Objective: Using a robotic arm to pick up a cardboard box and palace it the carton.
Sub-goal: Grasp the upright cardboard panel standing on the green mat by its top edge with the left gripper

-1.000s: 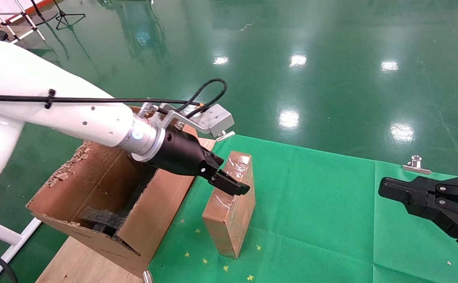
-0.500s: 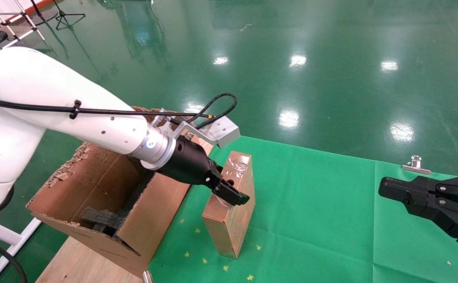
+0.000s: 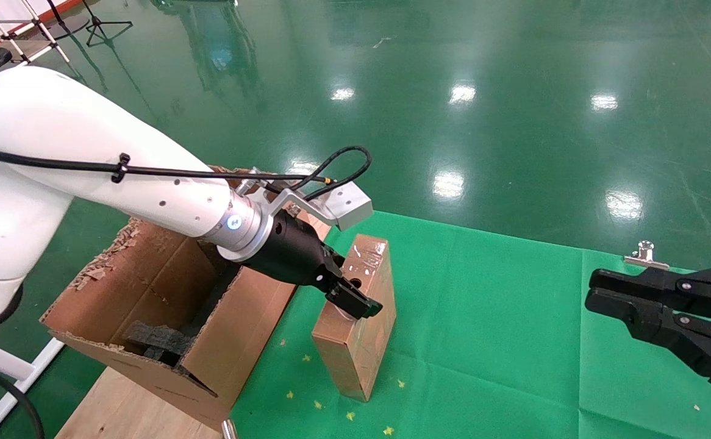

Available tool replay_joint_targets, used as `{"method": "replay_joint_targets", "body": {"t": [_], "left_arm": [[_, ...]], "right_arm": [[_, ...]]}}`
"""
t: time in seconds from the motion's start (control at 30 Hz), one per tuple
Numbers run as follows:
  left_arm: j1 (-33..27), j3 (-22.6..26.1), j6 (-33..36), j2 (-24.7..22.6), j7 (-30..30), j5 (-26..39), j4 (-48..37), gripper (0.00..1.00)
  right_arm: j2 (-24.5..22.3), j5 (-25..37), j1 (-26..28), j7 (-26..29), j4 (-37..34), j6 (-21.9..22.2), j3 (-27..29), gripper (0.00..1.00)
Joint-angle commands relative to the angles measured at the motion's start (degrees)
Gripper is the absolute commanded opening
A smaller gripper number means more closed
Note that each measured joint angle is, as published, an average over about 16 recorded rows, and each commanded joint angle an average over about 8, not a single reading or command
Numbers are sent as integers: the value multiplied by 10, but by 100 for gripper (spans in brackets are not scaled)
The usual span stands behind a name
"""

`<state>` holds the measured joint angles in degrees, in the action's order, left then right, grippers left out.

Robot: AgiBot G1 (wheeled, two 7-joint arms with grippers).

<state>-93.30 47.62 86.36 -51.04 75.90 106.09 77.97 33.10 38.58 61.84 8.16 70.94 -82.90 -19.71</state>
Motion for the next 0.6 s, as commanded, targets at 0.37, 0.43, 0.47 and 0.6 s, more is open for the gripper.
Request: {"method": "replay_joint_targets", "body": {"t": [0.37, 0.43, 0.47, 0.6], "left_arm": [[2, -4, -3, 1, 3, -4, 0, 0], [2, -4, -3, 2, 3, -4, 0, 0], [2, -4, -3, 2, 3, -4, 0, 0], [3, -5, -4, 2, 4, -5, 0, 0]], "right_arm": [[0, 0, 0, 0, 0, 0, 0, 100], [0, 0, 0, 0, 0, 0, 0, 100], [0, 0, 0, 0, 0, 0, 0, 100], [0, 0, 0, 0, 0, 0, 0, 100]]}}
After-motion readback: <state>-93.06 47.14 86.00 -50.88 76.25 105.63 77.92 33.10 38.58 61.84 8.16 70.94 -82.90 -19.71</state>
